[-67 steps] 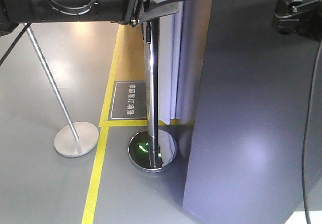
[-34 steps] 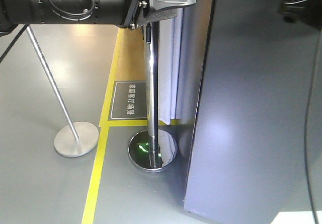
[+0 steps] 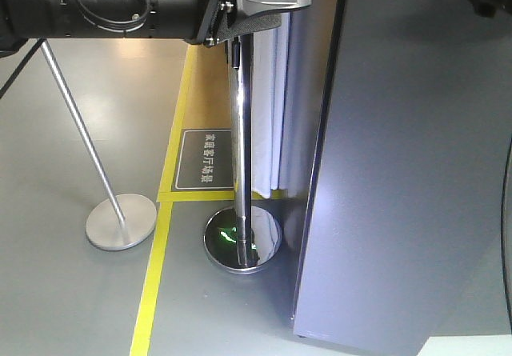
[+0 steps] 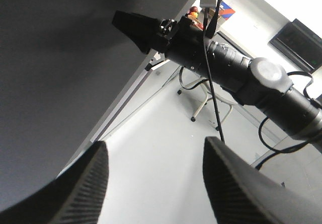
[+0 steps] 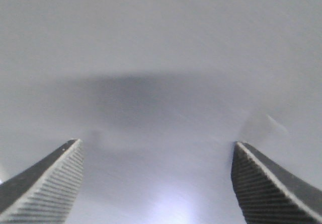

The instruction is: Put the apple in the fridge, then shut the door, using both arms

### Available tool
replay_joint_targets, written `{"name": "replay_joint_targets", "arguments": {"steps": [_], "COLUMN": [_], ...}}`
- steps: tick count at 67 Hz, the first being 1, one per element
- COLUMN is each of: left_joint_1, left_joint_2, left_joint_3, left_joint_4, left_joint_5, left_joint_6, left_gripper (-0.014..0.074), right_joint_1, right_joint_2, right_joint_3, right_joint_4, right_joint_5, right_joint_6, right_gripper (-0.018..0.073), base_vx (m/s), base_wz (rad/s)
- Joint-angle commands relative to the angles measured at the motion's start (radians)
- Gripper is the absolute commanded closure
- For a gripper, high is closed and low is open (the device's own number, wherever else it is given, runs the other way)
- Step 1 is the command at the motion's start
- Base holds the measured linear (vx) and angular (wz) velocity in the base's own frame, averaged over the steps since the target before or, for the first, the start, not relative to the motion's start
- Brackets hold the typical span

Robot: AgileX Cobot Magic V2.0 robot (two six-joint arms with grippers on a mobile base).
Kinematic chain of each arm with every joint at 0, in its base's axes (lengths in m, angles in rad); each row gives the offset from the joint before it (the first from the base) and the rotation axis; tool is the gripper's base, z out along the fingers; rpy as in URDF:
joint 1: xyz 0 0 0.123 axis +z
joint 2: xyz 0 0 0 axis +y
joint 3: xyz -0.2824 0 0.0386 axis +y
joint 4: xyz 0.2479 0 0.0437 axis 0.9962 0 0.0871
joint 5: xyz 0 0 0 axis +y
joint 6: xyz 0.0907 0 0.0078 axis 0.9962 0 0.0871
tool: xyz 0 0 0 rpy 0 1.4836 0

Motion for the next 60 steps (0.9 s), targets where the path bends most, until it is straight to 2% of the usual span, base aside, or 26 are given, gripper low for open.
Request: {"name": "replay_joint_targets", "arguments": {"steps": [1,11,30,37,49,60], "left_joint_1": [0.001,0.001,0.001,0.001,0.001,0.011], "left_joint_2": [-0.042,-0.042,-0.042,-0.042,-0.042,-0.042], "left_joint_3": [-0.034,-0.034,-0.034,-0.034,-0.034,-0.034], "left_joint_4": [-0.058,-0.058,-0.058,-0.058,-0.059,-0.058], "left_joint_5": [-0.016,-0.016,-0.016,-0.021,-0.049,-0.118], "left_joint_6": [0.004,0.004,0.003,0.003,0.003,0.004], "left_gripper": [0.019,0.019,0.019,0.019,0.019,0.019], "right_joint_1": [0.0,0.0,-0.01,-0.009,-0.009,-0.009], "right_joint_2": [0.033,0.077,0.113,0.107,0.045,-0.056], "right_joint_3": [-0.101,-0.161,-0.244,-0.253,-0.265,-0.265], "right_joint_4": [0.019,-0.011,-0.22,-0.278,-0.286,-0.285], "right_joint_5": [-0.098,-0.071,-0.001,0.015,0.091,0.221], "right_joint_6": [-0.012,0.033,0.189,0.208,0.205,0.204], "right_gripper": [-0.0028,-0.0028,-0.0028,-0.0028,-0.0003,0.0084], "base_vx": [0.0,0.0,0.0,0.0,0.0,0.0], "base_wz": [0.0,0.0,0.0,0.0,0.0,0.0]}}
